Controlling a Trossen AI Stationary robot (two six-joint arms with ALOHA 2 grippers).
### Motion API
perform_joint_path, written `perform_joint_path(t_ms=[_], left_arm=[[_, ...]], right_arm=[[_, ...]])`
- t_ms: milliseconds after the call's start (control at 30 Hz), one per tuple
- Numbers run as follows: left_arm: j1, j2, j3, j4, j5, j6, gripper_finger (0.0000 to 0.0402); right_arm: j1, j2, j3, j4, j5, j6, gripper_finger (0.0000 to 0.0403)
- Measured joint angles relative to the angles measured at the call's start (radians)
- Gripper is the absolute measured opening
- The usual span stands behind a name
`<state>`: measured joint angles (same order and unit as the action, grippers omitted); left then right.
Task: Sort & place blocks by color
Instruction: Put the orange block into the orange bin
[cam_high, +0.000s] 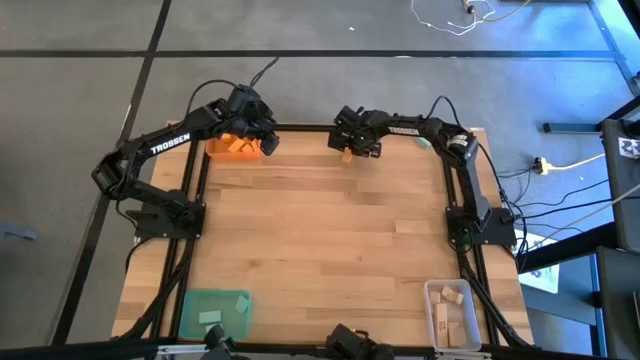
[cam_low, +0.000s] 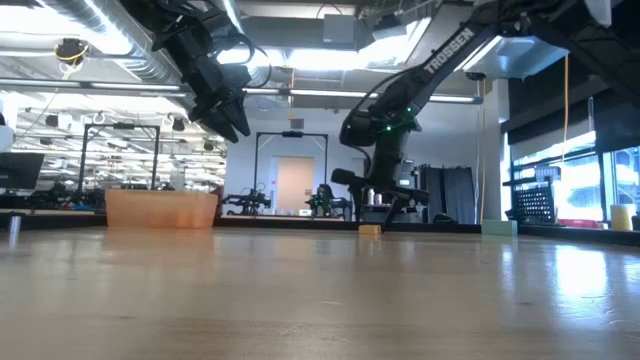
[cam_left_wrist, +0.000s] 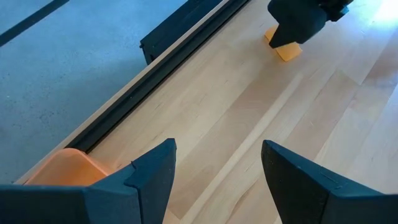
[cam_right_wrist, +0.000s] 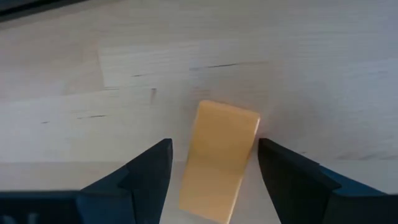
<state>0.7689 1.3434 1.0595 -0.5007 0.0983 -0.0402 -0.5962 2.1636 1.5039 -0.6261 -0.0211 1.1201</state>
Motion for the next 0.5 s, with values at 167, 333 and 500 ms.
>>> perform_joint_path(t_ms=[167, 333, 500], left_arm=[[0.000, 0.000, 0.000, 0.000, -0.002, 0.000, 0.0228], [0.000, 0.000, 0.000, 0.000, -0.001, 0.000, 0.0228], [0.000, 0.000, 0.000, 0.000, -0.001, 0.000, 0.0228]], right_arm=[[0.003, 0.009, 0.042, -0.067, 0.034, -0.058, 0.0233], [0.003, 0.011, 0.056, -0.108, 0.051, -0.106, 0.0173], [0.003, 0.011, 0.057, -0.121, 0.052, -0.162, 0.0124]])
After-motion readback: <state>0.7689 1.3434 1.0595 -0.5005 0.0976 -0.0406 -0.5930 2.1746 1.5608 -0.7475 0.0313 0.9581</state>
